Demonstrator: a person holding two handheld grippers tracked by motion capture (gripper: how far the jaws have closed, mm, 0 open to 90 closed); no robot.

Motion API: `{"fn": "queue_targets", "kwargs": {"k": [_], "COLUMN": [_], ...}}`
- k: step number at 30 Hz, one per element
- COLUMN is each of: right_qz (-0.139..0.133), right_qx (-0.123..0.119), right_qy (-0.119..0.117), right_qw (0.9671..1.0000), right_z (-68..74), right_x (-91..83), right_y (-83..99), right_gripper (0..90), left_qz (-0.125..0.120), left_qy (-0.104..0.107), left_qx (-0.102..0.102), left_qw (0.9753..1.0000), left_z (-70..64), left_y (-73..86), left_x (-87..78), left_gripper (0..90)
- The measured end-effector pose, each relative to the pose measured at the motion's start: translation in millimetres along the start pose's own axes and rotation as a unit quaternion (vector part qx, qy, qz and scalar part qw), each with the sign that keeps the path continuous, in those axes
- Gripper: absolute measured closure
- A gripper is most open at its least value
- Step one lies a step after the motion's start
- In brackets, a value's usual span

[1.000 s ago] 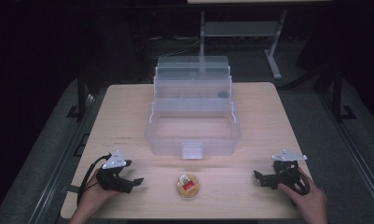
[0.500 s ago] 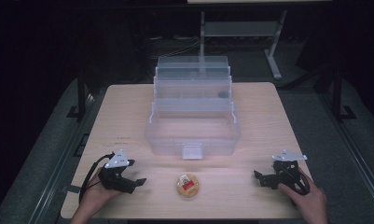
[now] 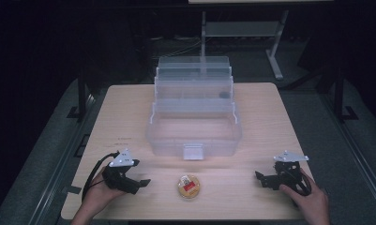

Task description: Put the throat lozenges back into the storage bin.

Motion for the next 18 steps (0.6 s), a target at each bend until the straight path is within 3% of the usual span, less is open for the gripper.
{"fn": "queue_targets", "kwargs": {"k": [18], "right_qz": [0.0], "right_qx": [0.0], "right_qy": [0.0], "right_qw": [1.0], "right_z": [0.0], "right_x": [0.0], "right_y": [0.0], "right_gripper": [0.0], "left_qz": [0.003], "left_qy": [0.021], "left_qx": [0.026], "left_qw": [0.9994], "left_z": [-12.8], "left_y": [-23.2], "left_x": [5.5], "left_gripper": [13.9]}}
Point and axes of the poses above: each handheld gripper's, and its own axes: x roughly forward along the jaws, y roughly out of its underside, z roughly to its left, the point moved 9 cm from there along x, roughly forward along the jaws, and after that the axes turned 4 degrees about z, right-handed, at the moved point
